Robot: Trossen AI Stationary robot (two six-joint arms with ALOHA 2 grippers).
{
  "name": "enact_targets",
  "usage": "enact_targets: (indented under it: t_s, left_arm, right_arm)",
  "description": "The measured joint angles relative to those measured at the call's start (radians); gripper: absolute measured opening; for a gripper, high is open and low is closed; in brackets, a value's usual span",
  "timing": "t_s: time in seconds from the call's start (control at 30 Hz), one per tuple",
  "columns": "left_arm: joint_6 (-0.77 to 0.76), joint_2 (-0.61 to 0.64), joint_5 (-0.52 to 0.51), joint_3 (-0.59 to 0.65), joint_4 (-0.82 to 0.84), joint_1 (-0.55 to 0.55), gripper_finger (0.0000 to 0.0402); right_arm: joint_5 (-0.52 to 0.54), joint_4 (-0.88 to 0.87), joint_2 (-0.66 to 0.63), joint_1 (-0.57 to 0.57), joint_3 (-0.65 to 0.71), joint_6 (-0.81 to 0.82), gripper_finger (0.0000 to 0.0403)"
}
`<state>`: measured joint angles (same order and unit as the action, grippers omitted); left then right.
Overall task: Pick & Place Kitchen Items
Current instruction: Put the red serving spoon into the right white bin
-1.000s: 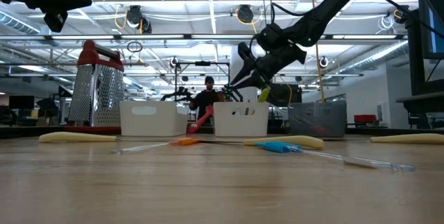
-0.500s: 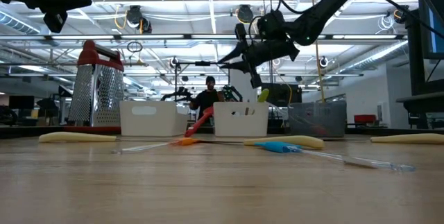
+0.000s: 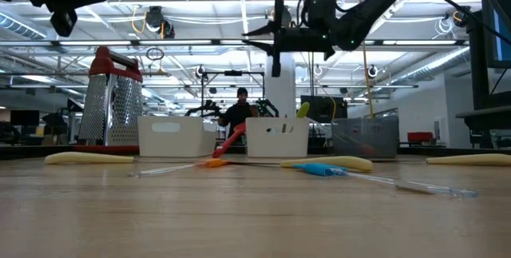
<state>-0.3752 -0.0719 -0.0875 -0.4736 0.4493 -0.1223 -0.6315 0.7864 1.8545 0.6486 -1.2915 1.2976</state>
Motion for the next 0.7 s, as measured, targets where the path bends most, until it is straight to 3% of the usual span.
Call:
enact_targets:
  t_s: [0.23,0.4,0.53,0.7]
  left_arm:
    - [-0.005,0.000,-0.014,0.000,-0.062,0.000,0.0033]
    - [-0.056,0.000,-0.049,0.000,-0.062,0.000,0.0033]
    - [-0.084,0.000,-0.090,0.000,-0.062,0.000,0.0033]
    - [-0.091,0.000,-0.106,0.000,-0.058,0.000,0.0033]
  right_arm:
    - [-0.025,0.072,0.000,-0.040,0.000,-0.301,0.0054]
    - [-0.056,0.055,0.000,-0.049,-0.011,-0.421,0.0064]
    - [-0.099,-0.082,0.000,-0.049,-0.069,-0.568,0.0090]
    - [-0.101,-0.411,0.000,-0.049,-0.197,-0.826,0.0140]
